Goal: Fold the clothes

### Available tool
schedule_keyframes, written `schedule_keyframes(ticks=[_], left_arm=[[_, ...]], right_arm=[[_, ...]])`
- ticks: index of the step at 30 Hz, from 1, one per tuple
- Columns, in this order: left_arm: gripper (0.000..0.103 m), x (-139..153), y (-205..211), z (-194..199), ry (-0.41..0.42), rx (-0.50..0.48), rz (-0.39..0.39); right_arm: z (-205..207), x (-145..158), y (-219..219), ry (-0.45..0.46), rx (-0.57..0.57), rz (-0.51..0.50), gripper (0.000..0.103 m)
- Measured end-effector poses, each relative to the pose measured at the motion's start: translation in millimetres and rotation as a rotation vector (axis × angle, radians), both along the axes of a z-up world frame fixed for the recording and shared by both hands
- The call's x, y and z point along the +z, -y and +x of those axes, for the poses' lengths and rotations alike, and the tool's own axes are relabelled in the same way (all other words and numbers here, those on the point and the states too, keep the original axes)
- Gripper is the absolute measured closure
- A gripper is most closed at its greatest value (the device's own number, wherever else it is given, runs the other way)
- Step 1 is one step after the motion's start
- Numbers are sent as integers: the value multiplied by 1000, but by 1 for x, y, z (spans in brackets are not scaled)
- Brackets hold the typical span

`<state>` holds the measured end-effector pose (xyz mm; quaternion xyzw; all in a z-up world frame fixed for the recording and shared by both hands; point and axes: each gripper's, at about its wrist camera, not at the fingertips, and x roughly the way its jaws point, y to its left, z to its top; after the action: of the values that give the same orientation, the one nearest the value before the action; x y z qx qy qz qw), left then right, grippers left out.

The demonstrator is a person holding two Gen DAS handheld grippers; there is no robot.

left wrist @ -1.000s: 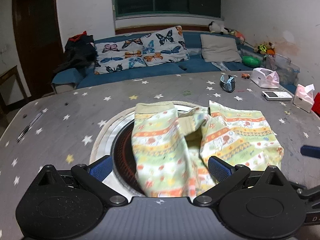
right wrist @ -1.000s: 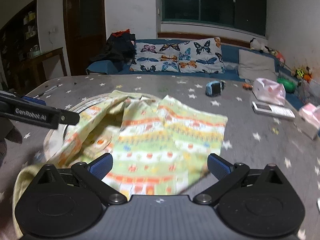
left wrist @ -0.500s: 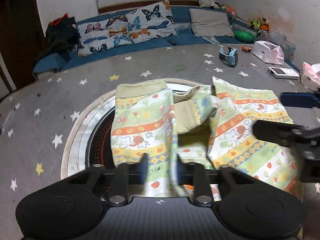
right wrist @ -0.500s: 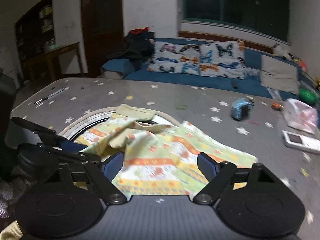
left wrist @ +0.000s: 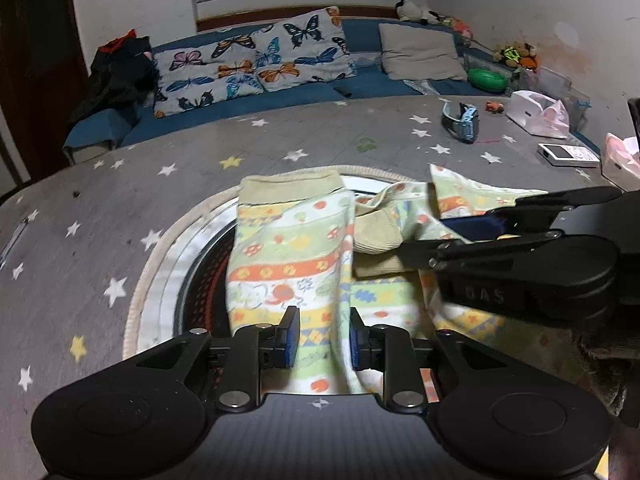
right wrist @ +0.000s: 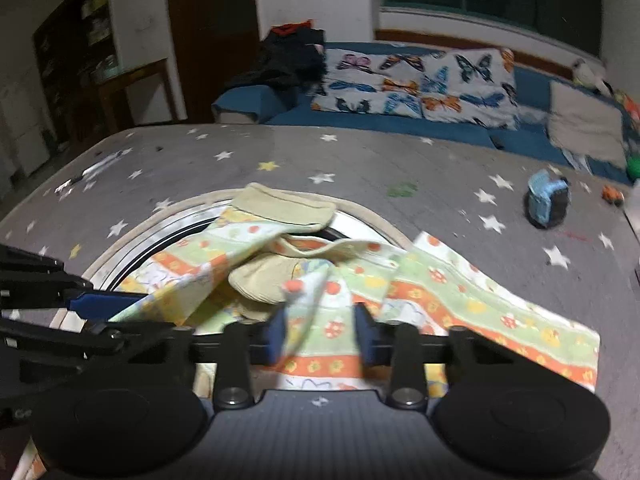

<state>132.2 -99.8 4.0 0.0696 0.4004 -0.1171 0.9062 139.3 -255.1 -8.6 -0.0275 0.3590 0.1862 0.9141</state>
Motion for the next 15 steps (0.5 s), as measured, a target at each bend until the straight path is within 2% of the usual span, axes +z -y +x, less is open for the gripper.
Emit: schedule_keyframes(ticks=[1,2,5,11,15], left_arm=[[80,-1,0,1,1,2,1],[89,-1,-1,2,3,7,2],[95,1,-8,-1,16,29,-11],[98,20,-39,-23,67,112,-76],[98,32,-59,-41,93,163,-130]], right_arm=[[-2,2,5,5,-15,11,89],[-6,5,11,17,-30,19,90],[-19,17,31,59,-75,45,95],[-57,48,83,150,-185,100,99],[-73,57,108,145,-223,129,98]])
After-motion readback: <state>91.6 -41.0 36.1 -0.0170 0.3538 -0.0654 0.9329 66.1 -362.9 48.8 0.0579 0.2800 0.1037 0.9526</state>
